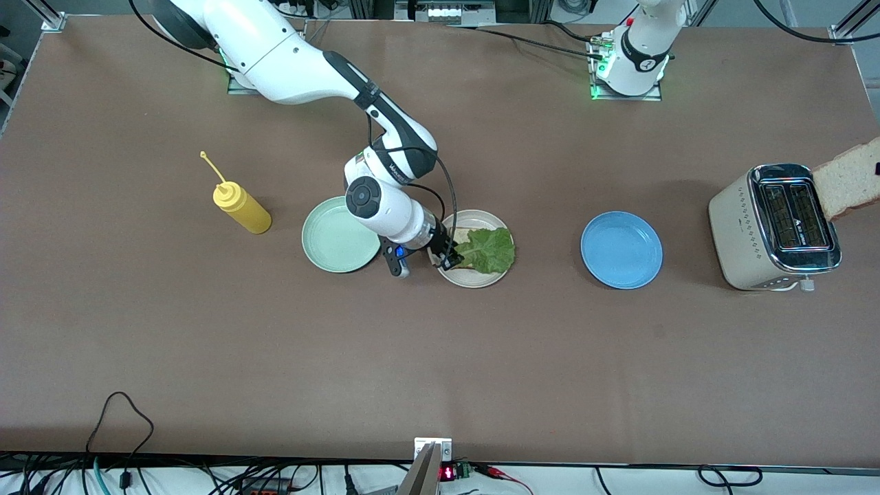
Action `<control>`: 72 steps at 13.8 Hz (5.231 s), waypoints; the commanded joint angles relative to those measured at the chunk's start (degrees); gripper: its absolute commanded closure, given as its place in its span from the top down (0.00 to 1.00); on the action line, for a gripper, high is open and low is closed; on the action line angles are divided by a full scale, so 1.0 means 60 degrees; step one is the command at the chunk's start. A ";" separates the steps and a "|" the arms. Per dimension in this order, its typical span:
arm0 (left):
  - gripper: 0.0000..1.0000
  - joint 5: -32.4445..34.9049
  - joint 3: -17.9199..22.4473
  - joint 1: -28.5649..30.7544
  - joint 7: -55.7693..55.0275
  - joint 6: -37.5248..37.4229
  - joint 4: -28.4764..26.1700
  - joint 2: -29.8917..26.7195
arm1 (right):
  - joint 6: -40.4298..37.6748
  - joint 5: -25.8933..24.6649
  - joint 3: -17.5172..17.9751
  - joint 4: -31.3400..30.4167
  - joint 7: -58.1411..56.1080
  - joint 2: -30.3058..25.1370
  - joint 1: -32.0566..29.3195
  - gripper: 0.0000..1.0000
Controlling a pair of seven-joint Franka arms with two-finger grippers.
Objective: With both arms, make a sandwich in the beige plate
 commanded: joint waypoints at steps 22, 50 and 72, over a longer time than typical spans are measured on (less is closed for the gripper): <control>0.00 -0.6974 -0.2044 -0.4477 -0.1974 0.4080 -0.2028 0.3016 | -0.8617 -0.2266 -0.0053 -0.0783 -1.3674 -0.6158 -0.5883 1.00; 0.28 -0.8354 -0.1927 -0.5124 -0.0919 0.6324 -0.1969 0.5567 | -0.9306 -0.3383 -0.1591 -0.1237 -1.5847 -0.7478 -0.5461 1.00; 1.00 -0.4463 -0.1649 -0.3556 -0.1284 0.5373 -0.1998 0.3211 | -0.9379 -0.3383 -0.1518 -0.1207 -1.5862 -0.7478 -0.5447 1.00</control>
